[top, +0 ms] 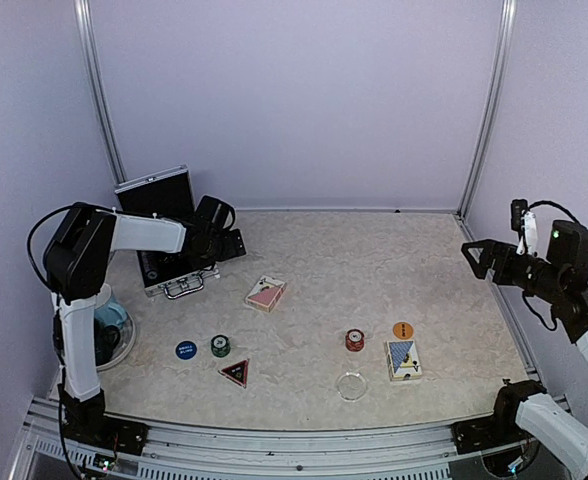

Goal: Pack up texas hold em set
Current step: Position the chip case at the center of the board.

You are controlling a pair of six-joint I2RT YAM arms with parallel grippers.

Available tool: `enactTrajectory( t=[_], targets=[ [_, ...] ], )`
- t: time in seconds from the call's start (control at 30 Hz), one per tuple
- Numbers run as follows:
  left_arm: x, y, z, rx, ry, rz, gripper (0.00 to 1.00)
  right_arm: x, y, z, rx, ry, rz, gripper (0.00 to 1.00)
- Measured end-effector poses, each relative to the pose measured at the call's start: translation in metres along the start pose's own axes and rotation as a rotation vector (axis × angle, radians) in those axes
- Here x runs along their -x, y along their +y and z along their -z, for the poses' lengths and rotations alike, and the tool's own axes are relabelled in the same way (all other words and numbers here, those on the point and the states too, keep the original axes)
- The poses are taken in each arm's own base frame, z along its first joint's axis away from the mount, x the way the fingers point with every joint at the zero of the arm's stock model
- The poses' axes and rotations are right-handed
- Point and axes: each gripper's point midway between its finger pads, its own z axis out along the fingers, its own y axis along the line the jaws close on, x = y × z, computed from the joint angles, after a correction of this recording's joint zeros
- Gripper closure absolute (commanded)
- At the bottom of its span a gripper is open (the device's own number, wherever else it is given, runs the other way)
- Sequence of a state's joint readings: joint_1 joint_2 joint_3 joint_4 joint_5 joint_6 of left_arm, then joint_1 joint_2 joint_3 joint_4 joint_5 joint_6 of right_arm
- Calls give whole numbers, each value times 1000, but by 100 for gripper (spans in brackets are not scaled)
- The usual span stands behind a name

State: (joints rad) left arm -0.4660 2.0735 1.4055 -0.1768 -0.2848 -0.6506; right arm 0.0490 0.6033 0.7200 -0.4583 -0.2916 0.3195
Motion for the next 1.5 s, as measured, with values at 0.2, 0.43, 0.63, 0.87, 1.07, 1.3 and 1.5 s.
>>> enactTrajectory(
  t=[0.2,0.43,0.63,0.87,1.07,1.3,1.5],
  targets=[
    [-2,1,-7,7,5,-1,1,-5,-2,-3,-4,13,-4,1],
    [-1,-1,-12,3,3,2,3,-6,-3,-6,-5,22,-7,1],
    [0,-3,-15,1,5,0,5,-6,-4,-8,-6,24,-8,1],
    [1,-9,-18,-17,4,0,9,-6,-4,-9,-6,26,-8,1],
    [1,-21,-22,-34,-5,-10,12,-5,-4,-9,-4,20,-6,1],
    [-1,-36,-25,-53,-13,-37,16,-5,-3,-9,-1,21,-6,1],
    [-6,-53,-25,-77,-16,-74,17,-5,-3,-9,-1,21,-6,1]
  ],
)
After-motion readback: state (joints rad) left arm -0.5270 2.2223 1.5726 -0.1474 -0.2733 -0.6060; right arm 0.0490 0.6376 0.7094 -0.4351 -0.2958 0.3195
